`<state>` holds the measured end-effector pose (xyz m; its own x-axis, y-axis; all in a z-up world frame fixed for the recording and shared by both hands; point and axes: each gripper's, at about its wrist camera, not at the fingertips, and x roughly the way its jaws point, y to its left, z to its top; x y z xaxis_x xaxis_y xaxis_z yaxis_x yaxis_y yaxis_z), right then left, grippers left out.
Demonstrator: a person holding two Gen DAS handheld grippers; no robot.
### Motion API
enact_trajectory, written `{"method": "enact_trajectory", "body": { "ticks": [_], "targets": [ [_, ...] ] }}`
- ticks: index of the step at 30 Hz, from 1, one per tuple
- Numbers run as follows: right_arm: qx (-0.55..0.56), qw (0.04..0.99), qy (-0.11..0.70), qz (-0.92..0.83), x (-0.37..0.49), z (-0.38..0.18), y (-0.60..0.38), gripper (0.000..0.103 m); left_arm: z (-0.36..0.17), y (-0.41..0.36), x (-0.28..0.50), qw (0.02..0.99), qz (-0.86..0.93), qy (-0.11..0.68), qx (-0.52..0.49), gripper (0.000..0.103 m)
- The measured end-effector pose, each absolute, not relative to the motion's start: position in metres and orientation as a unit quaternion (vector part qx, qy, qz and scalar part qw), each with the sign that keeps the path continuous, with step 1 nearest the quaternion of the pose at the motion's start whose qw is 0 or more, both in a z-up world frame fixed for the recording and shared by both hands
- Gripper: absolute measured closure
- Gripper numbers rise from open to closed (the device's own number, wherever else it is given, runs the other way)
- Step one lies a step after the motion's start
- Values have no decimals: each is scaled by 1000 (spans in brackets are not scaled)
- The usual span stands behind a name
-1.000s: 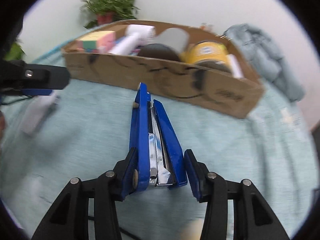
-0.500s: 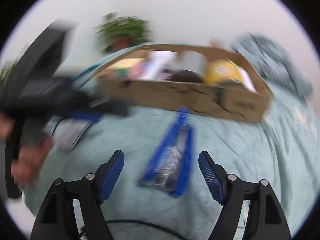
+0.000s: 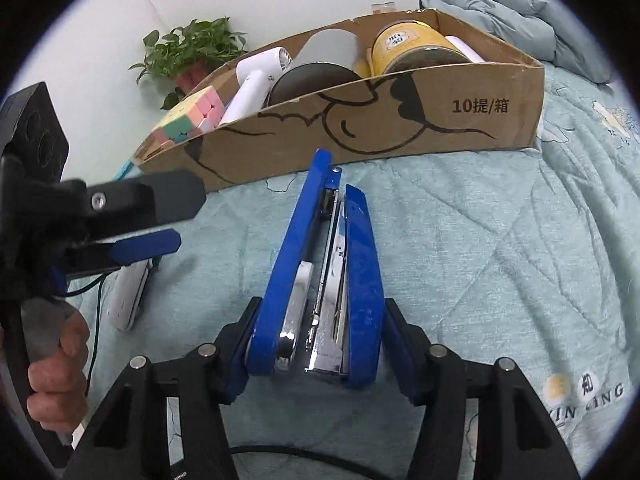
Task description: Organize rigid objects
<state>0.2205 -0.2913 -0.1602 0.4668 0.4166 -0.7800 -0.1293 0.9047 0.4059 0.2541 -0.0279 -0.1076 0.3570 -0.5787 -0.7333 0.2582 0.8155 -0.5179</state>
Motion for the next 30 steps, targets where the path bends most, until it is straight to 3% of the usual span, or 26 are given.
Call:
{"method": "enact_trajectory", "body": {
  "ticks": [4, 12, 15, 17, 21, 26, 30],
  "targets": [
    [71, 862, 482, 140, 220, -152, -289, 57, -106, -31, 257, 809, -264, 501, -160, 1],
    [-187, 886, 421, 54, 199, -145, -273, 58, -106, -25, 254, 810, -264, 494, -173, 1],
    [-258, 883, 388, 58, 185, -144, -242, 51, -106, -19, 252, 811, -261, 493, -175, 1],
    [-228, 894, 370, 113, 173, -135, -232, 36, -108, -14, 251, 810, -257, 496, -178, 1],
    [-115, 915, 346, 173, 160, -114, -252, 24, -112, -12, 249, 806, -254, 505, -175, 1],
    [24, 903, 403, 147, 185, -123, -309, 24, -119, -19, 247, 798, -259, 515, -177, 1],
    [72, 884, 424, 184, 193, -128, -312, 24, -131, -35, 250, 777, -276, 538, -175, 1]
  ]
}}
